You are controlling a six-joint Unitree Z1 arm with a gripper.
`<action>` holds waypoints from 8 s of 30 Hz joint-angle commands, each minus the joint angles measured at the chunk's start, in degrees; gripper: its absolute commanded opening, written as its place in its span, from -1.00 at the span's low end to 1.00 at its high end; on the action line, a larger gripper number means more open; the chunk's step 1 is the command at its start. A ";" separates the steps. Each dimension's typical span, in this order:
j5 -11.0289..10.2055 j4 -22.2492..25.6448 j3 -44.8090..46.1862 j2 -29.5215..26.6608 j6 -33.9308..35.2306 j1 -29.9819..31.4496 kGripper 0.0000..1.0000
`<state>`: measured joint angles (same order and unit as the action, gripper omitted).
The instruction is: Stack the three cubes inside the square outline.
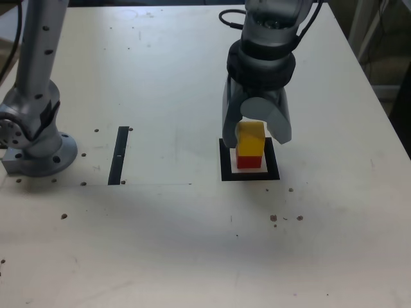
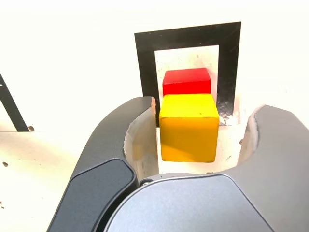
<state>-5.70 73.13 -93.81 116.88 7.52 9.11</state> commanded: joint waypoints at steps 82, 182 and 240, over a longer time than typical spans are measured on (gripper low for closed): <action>-16.22 -5.71 -17.20 16.80 -55.60 -33.67 -0.18; -5.07 19.02 -18.09 3.78 -0.76 1.84 -0.95; -4.54 17.90 -16.68 3.99 -2.87 0.55 0.99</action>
<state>-10.30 90.42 -110.35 121.78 4.75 9.80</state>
